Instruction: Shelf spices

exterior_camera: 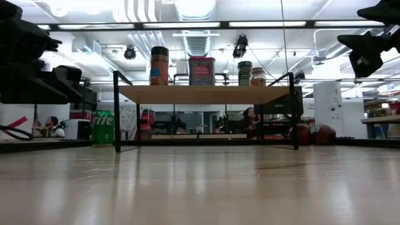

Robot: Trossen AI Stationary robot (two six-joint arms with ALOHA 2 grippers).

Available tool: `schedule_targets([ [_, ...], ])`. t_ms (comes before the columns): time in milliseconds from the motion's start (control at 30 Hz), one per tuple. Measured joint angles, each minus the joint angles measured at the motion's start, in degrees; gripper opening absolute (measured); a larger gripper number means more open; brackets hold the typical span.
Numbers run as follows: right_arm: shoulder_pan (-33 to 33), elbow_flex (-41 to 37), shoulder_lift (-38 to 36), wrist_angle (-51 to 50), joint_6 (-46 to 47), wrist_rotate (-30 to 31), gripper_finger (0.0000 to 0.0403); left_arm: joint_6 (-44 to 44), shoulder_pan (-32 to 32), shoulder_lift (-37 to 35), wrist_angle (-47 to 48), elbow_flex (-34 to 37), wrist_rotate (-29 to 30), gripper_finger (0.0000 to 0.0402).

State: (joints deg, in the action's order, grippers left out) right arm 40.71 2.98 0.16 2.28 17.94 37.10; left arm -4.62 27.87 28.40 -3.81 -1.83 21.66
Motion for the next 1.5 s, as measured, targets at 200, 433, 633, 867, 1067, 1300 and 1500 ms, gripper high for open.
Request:
schedule_targets([
  [200,0.0,0.0,0.0,0.0,0.0,0.0,0.0204,0.0,0.0,0.0,0.0,0.0,0.0,0.0113],
  [433,0.0,0.0,0.0,0.0,0.0,0.0,0.0204,0.0,0.0,0.0,0.0,0.0,0.0,0.0113],
  [633,0.0,0.0,0.0,0.0,0.0,0.0,0.0204,0.0,0.0,0.0,-0.2,0.0,0.0,0.0113],
  [867,0.0,0.0,0.0,0.0,0.0,0.0,0.0204,0.1,0.0,0.1,-0.6,0.0,0.0,0.0113],
  [1067,0.0,0.0,0.0,0.0,0.1,0.0,0.0204,3.2,0.0,0.2,-0.6,0.0,0.0,0.0113],
  [1300,0.0,0.0,0.0,0.0,0.1,0.0,0.0204,0.1,0.0,0.6,-2.8,0.0,-0.1,0.0113],
  [1500,0.0,0.0,0.0,0.1,0.1,0.0,0.0204,1.0,0.0,0.8,-3.2,0.0,0.3,0.0113],
])
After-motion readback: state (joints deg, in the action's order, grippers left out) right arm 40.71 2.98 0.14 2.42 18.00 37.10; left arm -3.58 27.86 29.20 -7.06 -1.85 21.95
